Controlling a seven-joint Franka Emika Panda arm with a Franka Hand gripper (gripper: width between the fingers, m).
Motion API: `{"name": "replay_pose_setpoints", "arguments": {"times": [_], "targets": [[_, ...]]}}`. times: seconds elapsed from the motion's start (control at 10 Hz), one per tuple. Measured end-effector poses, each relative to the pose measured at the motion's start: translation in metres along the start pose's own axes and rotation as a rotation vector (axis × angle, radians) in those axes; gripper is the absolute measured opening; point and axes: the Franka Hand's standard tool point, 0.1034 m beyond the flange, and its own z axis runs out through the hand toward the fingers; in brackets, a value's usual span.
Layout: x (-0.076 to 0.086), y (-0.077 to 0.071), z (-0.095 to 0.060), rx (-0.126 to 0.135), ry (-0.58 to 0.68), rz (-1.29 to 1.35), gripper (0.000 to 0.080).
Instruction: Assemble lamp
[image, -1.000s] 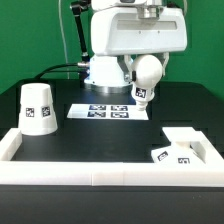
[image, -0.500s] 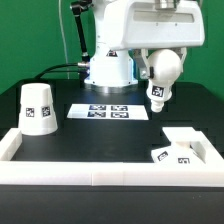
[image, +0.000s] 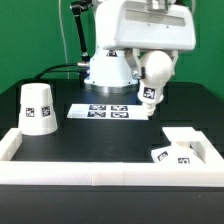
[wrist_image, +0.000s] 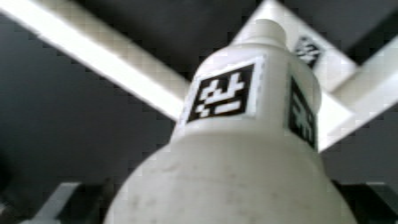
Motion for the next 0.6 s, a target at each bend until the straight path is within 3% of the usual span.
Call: {"name": "replay_pose_setpoints", "arguments": {"times": [0.3, 0.5, 0.6], "targets": [[0.028, -0.005, 0.009, -0.003, 0.036, 0.027, 0.0576], [0.034, 0.008, 0.011, -0.070, 0.103, 0.009, 0.0576], [0.032, 0.005, 0.013, -0.060, 0.093, 0.016, 0.0576]]}}
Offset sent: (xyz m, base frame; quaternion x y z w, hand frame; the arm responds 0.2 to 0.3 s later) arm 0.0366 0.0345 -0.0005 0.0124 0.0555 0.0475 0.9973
